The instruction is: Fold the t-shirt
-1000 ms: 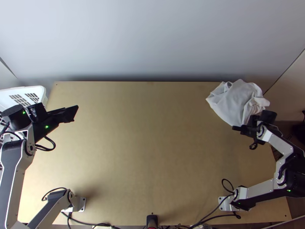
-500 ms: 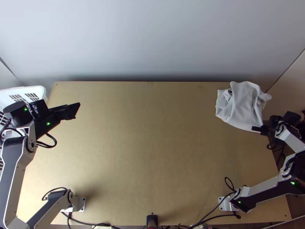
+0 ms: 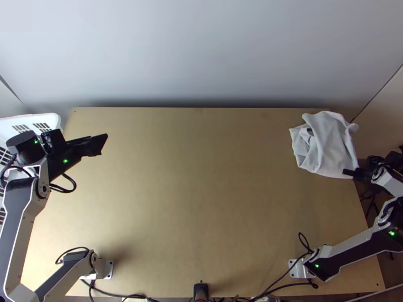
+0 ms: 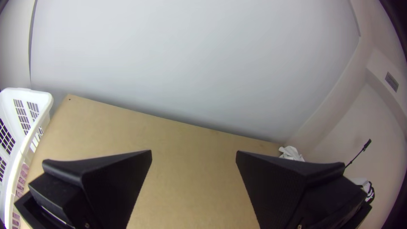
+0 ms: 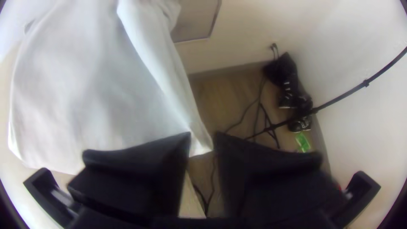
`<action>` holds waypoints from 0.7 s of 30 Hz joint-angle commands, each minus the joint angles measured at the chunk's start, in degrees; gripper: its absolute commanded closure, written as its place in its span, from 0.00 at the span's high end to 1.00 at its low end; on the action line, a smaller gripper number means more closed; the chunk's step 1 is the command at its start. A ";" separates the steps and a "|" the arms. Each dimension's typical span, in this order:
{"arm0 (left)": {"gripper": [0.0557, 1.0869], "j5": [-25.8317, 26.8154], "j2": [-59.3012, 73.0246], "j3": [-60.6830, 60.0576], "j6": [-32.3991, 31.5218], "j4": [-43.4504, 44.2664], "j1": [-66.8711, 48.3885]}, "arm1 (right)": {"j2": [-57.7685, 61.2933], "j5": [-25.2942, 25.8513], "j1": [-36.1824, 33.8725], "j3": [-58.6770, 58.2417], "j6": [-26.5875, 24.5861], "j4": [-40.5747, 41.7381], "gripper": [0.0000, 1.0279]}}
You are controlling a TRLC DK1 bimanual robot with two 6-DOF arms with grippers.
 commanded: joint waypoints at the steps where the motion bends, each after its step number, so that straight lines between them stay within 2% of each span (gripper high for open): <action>1: 0.94 -0.03 -0.03 0.12 0.84 -0.37 0.57 | -7.45 -3.61 1.22 -3.44 3.80 0.39 0.94; 5: 0.94 -0.03 0.05 -0.06 1.10 -0.37 0.84 | -15.10 -6.77 1.66 -5.20 4.06 -2.25 0.96; 9: 0.94 0.06 0.14 -0.15 1.02 -0.28 0.75 | -19.14 -9.32 1.57 -4.23 7.14 -3.66 0.96; 10: 0.94 0.06 0.23 -0.24 1.02 -0.19 0.75 | -19.23 -9.41 1.75 -4.06 7.76 -3.57 0.90; 11: 0.94 0.06 0.41 -0.24 0.93 -0.19 0.66 | -19.23 -9.41 2.54 -3.88 8.37 -3.31 0.77; 12: 0.94 0.06 0.49 -0.24 0.84 -0.10 0.57 | -19.05 -9.32 3.60 -3.53 8.63 -2.87 0.52; 13: 0.94 0.06 0.41 -0.15 0.75 -0.10 0.57 | -18.61 -9.32 4.74 -3.09 8.90 -1.90 0.22; 14: 0.94 0.06 0.41 -0.06 0.58 -0.10 0.49 | -18.00 -9.32 5.79 -2.39 9.87 -0.76 0.01; 21: 0.94 -0.03 -0.47 -0.32 0.58 -0.81 1.37 | -11.32 -9.23 12.21 2.18 13.64 -0.58 0.03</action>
